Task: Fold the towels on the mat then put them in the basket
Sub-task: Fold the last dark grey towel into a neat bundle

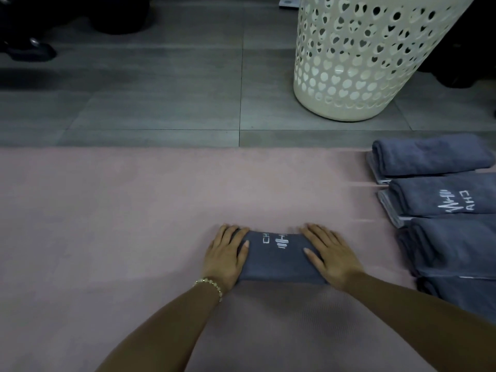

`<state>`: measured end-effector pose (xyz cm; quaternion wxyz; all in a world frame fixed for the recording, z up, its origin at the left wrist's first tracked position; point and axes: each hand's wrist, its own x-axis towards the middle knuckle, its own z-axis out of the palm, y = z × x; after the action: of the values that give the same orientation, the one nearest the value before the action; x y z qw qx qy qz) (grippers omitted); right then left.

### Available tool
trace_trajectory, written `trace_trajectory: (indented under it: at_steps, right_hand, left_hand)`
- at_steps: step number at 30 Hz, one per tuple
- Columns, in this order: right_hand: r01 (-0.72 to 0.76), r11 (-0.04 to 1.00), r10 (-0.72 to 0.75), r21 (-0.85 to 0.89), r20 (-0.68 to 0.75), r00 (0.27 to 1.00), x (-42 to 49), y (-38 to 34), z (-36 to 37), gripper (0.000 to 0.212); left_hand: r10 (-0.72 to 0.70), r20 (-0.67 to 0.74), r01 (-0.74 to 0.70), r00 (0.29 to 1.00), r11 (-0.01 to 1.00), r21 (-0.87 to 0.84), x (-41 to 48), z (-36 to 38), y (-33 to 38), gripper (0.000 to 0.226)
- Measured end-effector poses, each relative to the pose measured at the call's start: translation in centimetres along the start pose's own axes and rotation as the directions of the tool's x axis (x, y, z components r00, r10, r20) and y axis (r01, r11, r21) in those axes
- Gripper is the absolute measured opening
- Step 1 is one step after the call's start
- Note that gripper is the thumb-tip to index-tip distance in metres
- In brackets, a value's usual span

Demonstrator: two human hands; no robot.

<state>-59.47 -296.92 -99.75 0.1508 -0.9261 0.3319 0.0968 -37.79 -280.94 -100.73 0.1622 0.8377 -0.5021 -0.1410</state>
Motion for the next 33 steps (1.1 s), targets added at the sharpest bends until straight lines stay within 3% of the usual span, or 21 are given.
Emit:
trace_trajectory:
  at_steps: [5, 8, 11, 13, 15, 18, 20, 21, 22, 24, 26, 28, 33]
  right_hand:
    - [0.01, 0.997, -0.014, 0.078, 0.042, 0.999, 0.8, -0.4, -2.0, 0.107]
    - [0.045, 0.973, -0.058, 0.228, 0.047, 0.997, 2.2, -2.1, -3.1, 0.108]
    - [0.017, 0.965, -0.077, 0.261, 0.221, 0.972, 3.7, -4.5, -3.8, 0.078]
    - [-0.017, 0.968, -0.052, 0.252, 0.262, 0.964, 4.3, -5.3, -3.9, 0.062]
    - [-0.054, 0.975, -0.009, 0.216, 0.28, 0.96, 4.6, -5.9, -4.0, 0.056]
    - [-0.109, 0.971, 0.04, 0.213, 0.307, 0.951, 4.2, -6.6, -4.1, 0.053]
    - [-0.177, 0.935, 0.066, 0.307, 0.342, 0.937, 3.9, -6.7, -3.5, 0.053]
    - [-0.214, 0.901, 0.069, 0.378, 0.363, 0.929, 3.5, -6.8, -3.2, 0.052]
    - [-0.24, 0.86, 0.057, 0.451, 0.382, 0.922, 3.3, -6.9, -2.6, 0.052]
    - [-0.272, 0.777, 0.021, 0.567, 0.409, 0.912, 2.5, -7.8, -1.3, 0.051]
    - [-0.347, 0.639, 0.004, 0.686, 0.448, 0.894, 1.6, -9.4, -0.5, 0.049]
    - [-0.408, 0.517, 0.023, 0.753, 0.464, 0.885, 0.9, -10.6, -0.7, 0.049]
    - [-0.453, 0.412, -0.046, 0.791, 0.515, 0.856, 0.6, -9.8, -4.0, 0.053]
  left_hand:
    - [-0.051, 0.087, 0.066, 0.995, 0.982, -0.177, 0.0, -1.3, -0.4, 0.089]
    - [-0.301, 0.027, 0.288, 0.953, 0.879, -0.379, -0.6, -2.9, -0.8, 0.073]
    - [-0.543, 0.207, 0.56, 0.814, 0.64, -0.526, -1.3, -3.9, -1.1, 0.057]
    - [-0.542, 0.401, 0.673, 0.739, 0.558, -0.486, -2.0, -4.8, -0.4, 0.058]
    - [-0.563, 0.502, 0.751, 0.657, 0.431, -0.501, -2.6, -5.1, -0.1, 0.056]
    - [-0.686, 0.456, 0.735, 0.567, 0.172, -0.656, -3.0, -4.2, -0.6, 0.063]
    - [-0.747, 0.438, 0.659, 0.5, 0.0, -0.752, -3.5, -3.6, -0.4, 0.081]
    - [-0.741, 0.467, 0.602, 0.482, -0.107, -0.791, -3.6, -3.4, 0.1, 0.079]
    - [-0.708, 0.508, 0.567, 0.49, -0.184, -0.803, -3.7, -3.1, 0.6, 0.07]
    - [-0.555, 0.617, 0.617, 0.559, -0.219, -0.756, -3.8, -2.8, 2.0, 0.063]
    - [-0.393, 0.656, 0.647, 0.644, -0.177, -0.741, -4.1, -3.0, 3.7, 0.051]
    - [-0.36, 0.604, 0.606, 0.711, -0.124, -0.786, -4.3, -3.1, 4.4, 0.041]
    - [-0.255, 0.501, 0.516, 0.827, -0.009, -0.857, -3.7, -5.4, 4.8, 0.037]
